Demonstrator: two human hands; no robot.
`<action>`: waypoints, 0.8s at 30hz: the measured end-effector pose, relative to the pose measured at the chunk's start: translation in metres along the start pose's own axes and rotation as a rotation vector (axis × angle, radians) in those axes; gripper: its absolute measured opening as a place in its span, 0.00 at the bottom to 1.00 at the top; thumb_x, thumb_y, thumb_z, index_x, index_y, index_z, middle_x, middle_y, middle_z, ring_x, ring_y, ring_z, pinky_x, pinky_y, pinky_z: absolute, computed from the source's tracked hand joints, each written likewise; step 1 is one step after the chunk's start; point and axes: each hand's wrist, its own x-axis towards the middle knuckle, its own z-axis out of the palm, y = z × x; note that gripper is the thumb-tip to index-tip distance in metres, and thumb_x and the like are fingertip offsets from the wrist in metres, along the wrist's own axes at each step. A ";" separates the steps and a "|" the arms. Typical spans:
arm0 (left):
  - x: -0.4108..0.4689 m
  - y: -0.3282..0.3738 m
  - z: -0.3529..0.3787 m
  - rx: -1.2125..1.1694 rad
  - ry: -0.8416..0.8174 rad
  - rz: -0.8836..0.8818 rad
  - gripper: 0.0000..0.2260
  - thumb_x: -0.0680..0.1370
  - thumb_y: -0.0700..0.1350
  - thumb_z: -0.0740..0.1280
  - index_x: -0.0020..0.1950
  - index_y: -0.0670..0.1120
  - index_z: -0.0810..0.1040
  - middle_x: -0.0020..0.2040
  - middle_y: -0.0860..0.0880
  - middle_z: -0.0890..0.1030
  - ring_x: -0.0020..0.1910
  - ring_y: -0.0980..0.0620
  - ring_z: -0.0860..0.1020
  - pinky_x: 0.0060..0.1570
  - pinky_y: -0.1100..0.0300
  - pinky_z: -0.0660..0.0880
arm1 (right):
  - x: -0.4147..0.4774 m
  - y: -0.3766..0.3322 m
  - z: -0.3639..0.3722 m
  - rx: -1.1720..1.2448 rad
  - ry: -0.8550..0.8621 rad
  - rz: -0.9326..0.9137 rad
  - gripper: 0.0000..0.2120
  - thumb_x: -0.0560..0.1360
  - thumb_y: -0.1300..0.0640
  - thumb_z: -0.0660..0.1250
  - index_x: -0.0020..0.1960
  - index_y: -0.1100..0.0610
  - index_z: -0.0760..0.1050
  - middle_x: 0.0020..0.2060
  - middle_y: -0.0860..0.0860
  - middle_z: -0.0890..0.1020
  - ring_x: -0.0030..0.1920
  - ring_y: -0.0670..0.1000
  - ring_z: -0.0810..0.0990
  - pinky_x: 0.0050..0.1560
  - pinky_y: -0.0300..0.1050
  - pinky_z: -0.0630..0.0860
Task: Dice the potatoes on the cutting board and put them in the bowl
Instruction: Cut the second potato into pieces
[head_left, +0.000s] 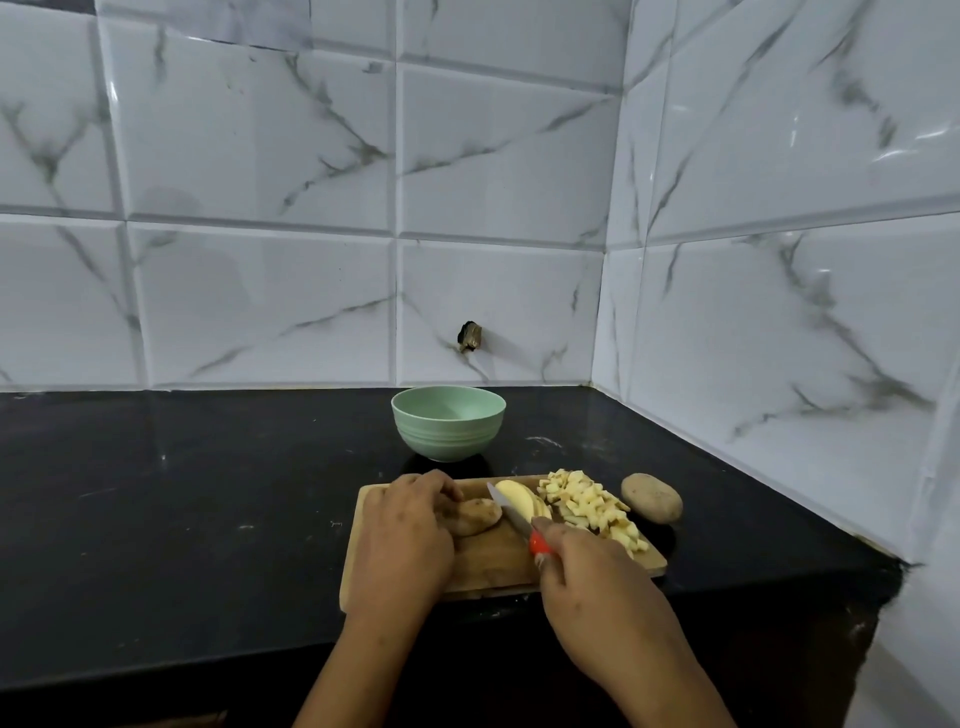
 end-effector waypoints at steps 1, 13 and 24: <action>0.000 0.000 0.000 -0.002 0.019 -0.004 0.14 0.76 0.37 0.58 0.54 0.54 0.76 0.52 0.55 0.75 0.52 0.56 0.68 0.52 0.61 0.67 | -0.001 0.001 -0.001 -0.002 0.001 -0.010 0.21 0.82 0.51 0.53 0.74 0.43 0.62 0.62 0.44 0.77 0.57 0.44 0.76 0.51 0.39 0.75; 0.000 0.002 -0.004 -0.022 -0.175 0.118 0.16 0.79 0.40 0.60 0.57 0.60 0.78 0.63 0.59 0.71 0.57 0.61 0.68 0.60 0.65 0.65 | -0.005 0.011 -0.016 0.073 -0.011 -0.026 0.20 0.82 0.50 0.56 0.73 0.41 0.64 0.57 0.41 0.78 0.49 0.40 0.77 0.46 0.35 0.75; -0.009 0.006 -0.012 -0.047 -0.074 -0.086 0.10 0.72 0.58 0.71 0.52 0.59 0.81 0.48 0.61 0.79 0.46 0.62 0.74 0.49 0.61 0.75 | -0.006 0.004 -0.004 0.051 -0.045 -0.101 0.20 0.82 0.49 0.55 0.73 0.42 0.64 0.60 0.42 0.77 0.56 0.41 0.74 0.52 0.36 0.74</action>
